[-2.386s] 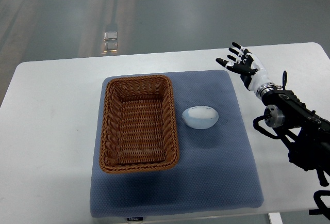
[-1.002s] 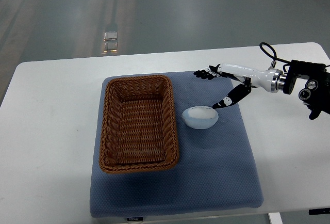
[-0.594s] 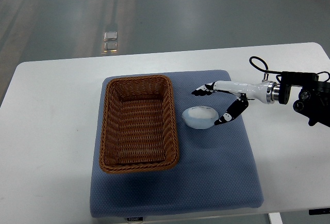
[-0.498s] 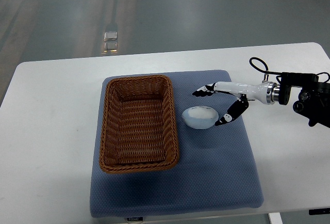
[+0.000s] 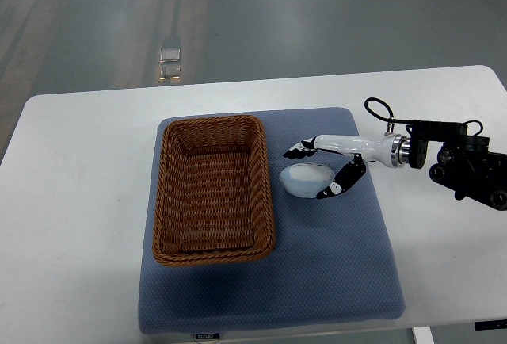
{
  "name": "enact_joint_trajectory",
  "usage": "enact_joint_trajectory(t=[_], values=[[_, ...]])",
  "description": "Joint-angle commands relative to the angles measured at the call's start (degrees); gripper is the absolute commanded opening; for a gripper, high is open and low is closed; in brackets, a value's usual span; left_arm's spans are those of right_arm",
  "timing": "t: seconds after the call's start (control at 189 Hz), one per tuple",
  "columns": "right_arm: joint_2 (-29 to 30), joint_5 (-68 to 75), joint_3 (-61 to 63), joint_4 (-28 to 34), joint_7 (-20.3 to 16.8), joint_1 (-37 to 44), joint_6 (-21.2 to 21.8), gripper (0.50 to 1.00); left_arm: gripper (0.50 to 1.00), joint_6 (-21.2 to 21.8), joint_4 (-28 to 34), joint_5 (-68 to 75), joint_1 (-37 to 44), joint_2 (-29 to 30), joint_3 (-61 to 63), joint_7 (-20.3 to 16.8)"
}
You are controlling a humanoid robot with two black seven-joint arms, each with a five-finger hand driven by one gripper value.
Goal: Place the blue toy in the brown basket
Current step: 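Lift the held toy and carry it over the brown wicker basket, then open the right hand to drop the toy into the basket, withdraw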
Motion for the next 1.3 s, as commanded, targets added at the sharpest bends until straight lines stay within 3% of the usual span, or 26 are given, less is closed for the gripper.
enact_joint_trajectory(t=[0.0,0.027,0.08,0.085,0.127,0.228,0.44,0.795,0.997,1.209,1.262,1.294], values=[[0.04,-0.04,-0.58,-0.28,0.00,0.01,0.00,0.772,1.000,0.00,0.11,0.01,0.00,0.00,0.00,-0.02],[0.04,-0.13,-0.93,-0.28,0.00,0.01,0.00,0.748,1.000,0.00,0.11,0.01,-0.09,0.00,0.00,-0.02],[0.04,-0.13,-0.93,-0.28,0.00,0.01,0.00,0.748,1.000,0.00,0.11,0.01,-0.09,0.00,0.00,-0.02],[0.04,-0.39,-1.28,-0.63,0.00,0.01,0.00,0.701,1.000,0.00,0.11,0.01,-0.09,0.00,0.00,-0.02],[0.04,-1.18,-1.28,-1.16,0.00,0.01,0.00,0.627,1.000,0.00,0.02,0.01,-0.09,0.00,0.00,-0.02],[0.31,-2.15,-1.28,-1.33,0.09,-0.08,-0.09,0.500,1.000,0.00,0.02,0.01,-0.09,0.00,0.00,-0.02],[-0.13,-1.62,0.47,-1.33,0.35,0.45,-1.50,0.500,1.000,0.00,0.11,0.01,-0.09,0.00,0.00,-0.02],[0.22,-0.57,4.25,-0.89,0.62,10.20,-1.58,0.500,1.000,-0.09,0.28,0.01,-0.09,0.00,0.00,-0.02],[8.83,-0.31,1.71,-1.77,0.62,14.60,-1.41,0.515,1.000,0.00,0.37,0.01,-0.18,0.00,0.00,-0.02],[18.76,-0.48,-1.99,-7.22,0.62,15.74,-1.76,0.521,1.000,0.00,0.37,0.01,-0.26,0.00,0.00,-0.02],[19.99,-0.48,-2.25,-8.54,0.62,15.65,-1.85,0.549,1.000,0.00,0.37,0.01,-0.35,0.00,0.00,-0.02],[20.52,-0.48,-2.69,-9.16,0.62,15.65,-1.94,0.594,1.000,0.00,0.37,0.01,-0.35,0.00,0.00,-0.02]])
